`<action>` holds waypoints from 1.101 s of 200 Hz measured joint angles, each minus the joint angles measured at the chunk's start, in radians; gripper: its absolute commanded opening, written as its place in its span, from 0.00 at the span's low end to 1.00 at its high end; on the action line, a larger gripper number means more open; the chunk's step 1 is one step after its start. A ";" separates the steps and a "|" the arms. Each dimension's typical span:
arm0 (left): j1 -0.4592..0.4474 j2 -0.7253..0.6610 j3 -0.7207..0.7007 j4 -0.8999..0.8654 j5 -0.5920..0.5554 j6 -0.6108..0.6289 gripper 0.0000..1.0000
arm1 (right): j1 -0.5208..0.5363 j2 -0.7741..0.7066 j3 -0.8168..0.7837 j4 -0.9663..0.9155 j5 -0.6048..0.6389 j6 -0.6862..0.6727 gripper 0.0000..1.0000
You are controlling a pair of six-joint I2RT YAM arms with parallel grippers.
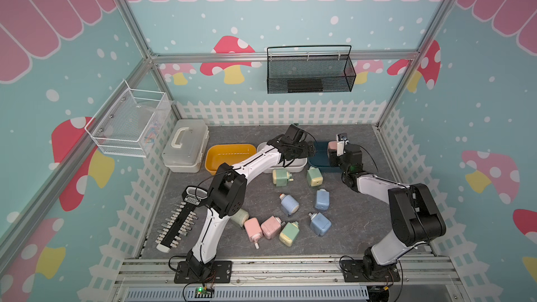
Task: Place the pencil sharpeners by color into the storage box
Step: Place the pencil sharpener in the storage box.
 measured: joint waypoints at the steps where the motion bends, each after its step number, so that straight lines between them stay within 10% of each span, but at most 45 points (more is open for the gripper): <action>1: 0.000 0.003 0.003 -0.002 0.000 0.000 0.96 | 0.000 0.001 0.000 0.001 0.001 0.000 0.09; 220: 0.022 0.104 0.103 -0.058 0.052 -0.013 0.94 | -0.012 0.140 -0.056 0.143 0.046 0.164 0.41</action>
